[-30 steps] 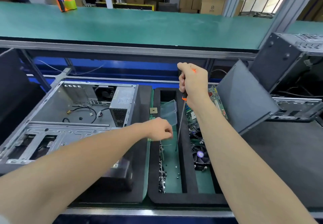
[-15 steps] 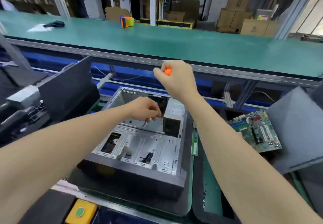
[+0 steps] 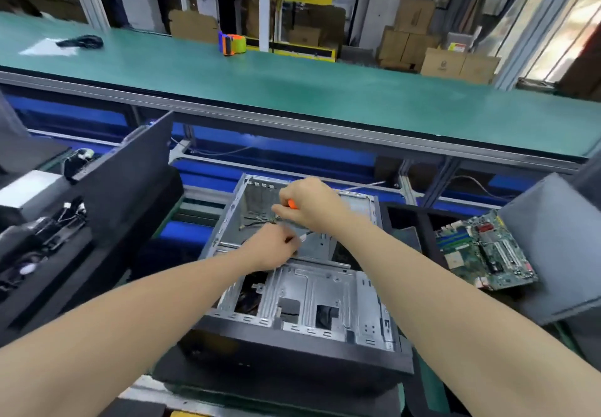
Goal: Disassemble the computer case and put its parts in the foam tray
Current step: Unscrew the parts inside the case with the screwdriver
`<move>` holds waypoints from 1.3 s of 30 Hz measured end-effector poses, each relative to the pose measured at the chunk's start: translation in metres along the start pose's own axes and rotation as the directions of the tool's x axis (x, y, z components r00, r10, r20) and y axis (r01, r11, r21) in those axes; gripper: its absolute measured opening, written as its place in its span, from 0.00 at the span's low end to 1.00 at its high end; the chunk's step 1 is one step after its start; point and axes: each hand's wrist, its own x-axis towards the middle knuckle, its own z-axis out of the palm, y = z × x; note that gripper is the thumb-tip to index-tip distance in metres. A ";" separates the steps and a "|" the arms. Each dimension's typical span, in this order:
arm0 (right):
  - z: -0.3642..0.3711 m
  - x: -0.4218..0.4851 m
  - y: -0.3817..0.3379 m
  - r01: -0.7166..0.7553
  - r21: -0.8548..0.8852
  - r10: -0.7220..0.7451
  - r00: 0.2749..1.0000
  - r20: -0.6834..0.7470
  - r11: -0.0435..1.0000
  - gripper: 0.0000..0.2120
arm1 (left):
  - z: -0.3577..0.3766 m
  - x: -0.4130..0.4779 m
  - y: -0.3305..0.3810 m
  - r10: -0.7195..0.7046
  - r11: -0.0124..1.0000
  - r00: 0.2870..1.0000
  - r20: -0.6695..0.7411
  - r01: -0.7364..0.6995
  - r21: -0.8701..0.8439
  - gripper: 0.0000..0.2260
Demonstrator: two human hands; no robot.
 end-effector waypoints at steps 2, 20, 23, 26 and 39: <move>0.004 -0.003 -0.010 0.073 0.027 -0.071 0.994 -0.089 0.997 0.19 | -0.007 0.003 -0.004 -0.034 0.977 0.999 -0.034 0.026 -0.210 0.10; 0.029 -0.038 -0.004 -0.356 0.637 0.558 0.817 -0.143 0.684 0.06 | -0.046 0.034 0.013 -0.089 0.388 0.957 0.278 0.290 -0.875 0.08; 0.032 -0.038 0.004 -0.489 0.698 0.711 0.702 -0.041 0.523 0.08 | -0.042 0.030 0.027 -0.111 0.292 0.953 0.282 0.303 -0.907 0.10; 0.031 -0.041 0.008 -0.475 0.850 0.775 0.617 0.135 0.230 0.09 | -0.035 0.029 0.044 -0.206 0.272 0.947 0.248 0.298 -0.915 0.12; 0.005 -0.142 0.103 -0.442 0.897 0.881 0.420 0.219 -0.012 0.05 | 0.041 0.043 0.176 -0.210 0.498 0.969 0.131 0.222 -0.838 0.06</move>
